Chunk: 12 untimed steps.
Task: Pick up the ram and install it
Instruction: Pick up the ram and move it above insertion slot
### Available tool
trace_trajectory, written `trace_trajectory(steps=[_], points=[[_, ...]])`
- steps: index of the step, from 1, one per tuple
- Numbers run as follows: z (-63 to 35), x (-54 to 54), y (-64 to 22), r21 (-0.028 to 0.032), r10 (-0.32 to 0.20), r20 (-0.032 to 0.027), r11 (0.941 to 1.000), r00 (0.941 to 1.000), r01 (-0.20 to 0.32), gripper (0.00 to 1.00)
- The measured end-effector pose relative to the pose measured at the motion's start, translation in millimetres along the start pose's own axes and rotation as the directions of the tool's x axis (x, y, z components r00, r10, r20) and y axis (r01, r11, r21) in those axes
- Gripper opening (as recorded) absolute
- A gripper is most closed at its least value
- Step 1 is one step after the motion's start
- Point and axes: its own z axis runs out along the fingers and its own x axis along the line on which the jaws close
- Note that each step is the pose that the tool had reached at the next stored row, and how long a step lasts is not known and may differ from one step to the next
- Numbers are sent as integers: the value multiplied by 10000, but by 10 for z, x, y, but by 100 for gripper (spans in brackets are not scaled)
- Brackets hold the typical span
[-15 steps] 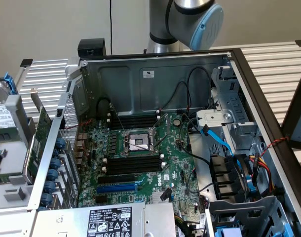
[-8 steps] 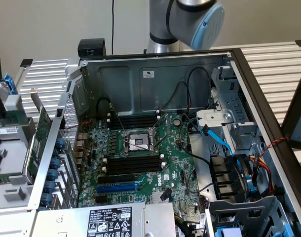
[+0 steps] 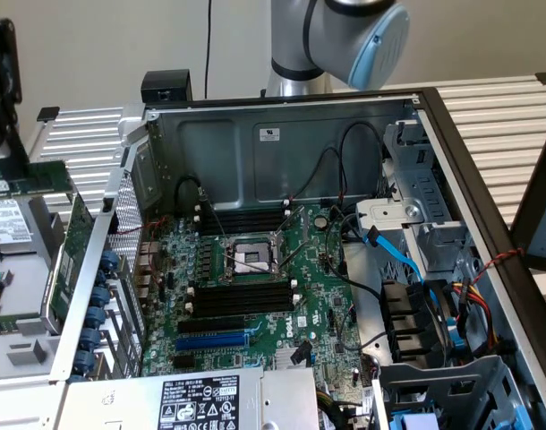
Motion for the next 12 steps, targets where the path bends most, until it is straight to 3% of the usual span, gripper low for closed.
trace_trajectory(steps=[4,12], points=[[-92,1,-178,-2,1,-1,10000,10000,-1,12],[-118,3,-543,-2,0,8,10000,10000,0,12]])
